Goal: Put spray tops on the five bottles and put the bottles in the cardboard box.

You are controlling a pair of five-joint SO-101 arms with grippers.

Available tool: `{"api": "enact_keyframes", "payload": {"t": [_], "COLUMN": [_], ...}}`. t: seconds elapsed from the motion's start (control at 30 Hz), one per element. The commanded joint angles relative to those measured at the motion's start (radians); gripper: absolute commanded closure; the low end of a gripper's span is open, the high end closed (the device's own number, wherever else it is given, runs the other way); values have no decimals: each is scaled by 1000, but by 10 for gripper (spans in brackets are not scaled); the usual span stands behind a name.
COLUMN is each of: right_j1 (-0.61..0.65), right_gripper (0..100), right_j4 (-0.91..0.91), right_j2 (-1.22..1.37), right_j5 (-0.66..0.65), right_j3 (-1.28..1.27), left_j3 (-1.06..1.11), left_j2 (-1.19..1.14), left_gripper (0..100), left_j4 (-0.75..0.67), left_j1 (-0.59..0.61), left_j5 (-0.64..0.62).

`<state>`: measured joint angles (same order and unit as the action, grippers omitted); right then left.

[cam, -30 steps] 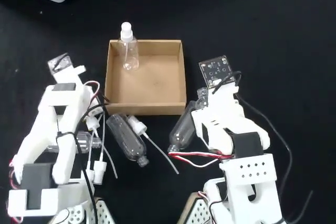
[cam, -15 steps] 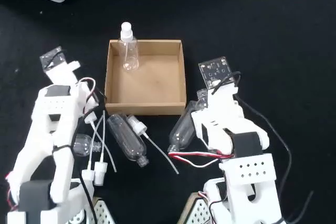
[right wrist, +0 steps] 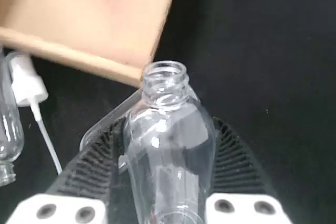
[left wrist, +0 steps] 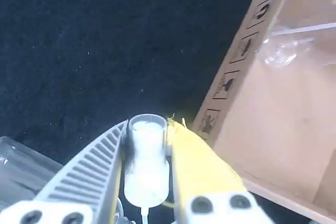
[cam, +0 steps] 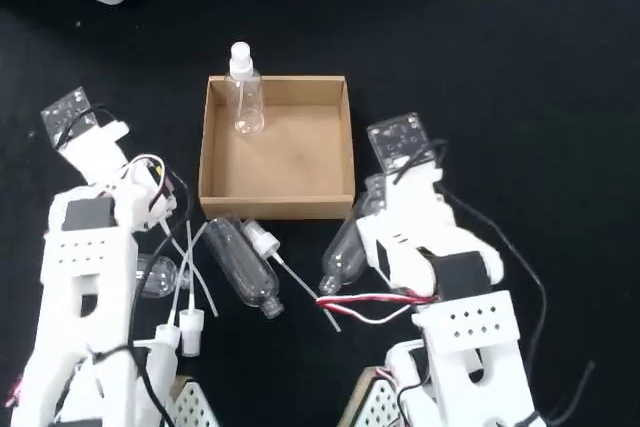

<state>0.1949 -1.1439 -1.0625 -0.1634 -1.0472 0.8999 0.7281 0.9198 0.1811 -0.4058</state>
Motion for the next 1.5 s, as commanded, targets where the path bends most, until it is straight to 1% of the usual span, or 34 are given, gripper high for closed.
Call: {"api": "enact_keyframes", "payload": {"t": [0.0,0.33,0.6,0.73,0.93,1.23,1.33,1.47], "right_j1": [28,29,29,29,29,29,29,29], "right_gripper": [900,900,900,900,900,900,900,900], "right_j4": [29,28,31,31,31,31,31,32], "right_j2": [-31,-33,-33,-33,-33,-33,-41,-114], "right_j5": [5,5,5,5,5,5,5,5], "right_j3": [8,13,12,8,7,7,7,-16], "left_j3": [13,73,54,39,35,35,30,25], "left_j2": [150,397,489,516,552,667,735,816], "left_gripper": [971,972,972,972,972,972,972,972], "left_j4": [-2,0,-6,-57,-106,-229,-235,-233], "left_j1": [13,13,15,15,15,15,15,15], "left_j5": [-6,-8,-9,-55,-57,-54,-51,-54]}}
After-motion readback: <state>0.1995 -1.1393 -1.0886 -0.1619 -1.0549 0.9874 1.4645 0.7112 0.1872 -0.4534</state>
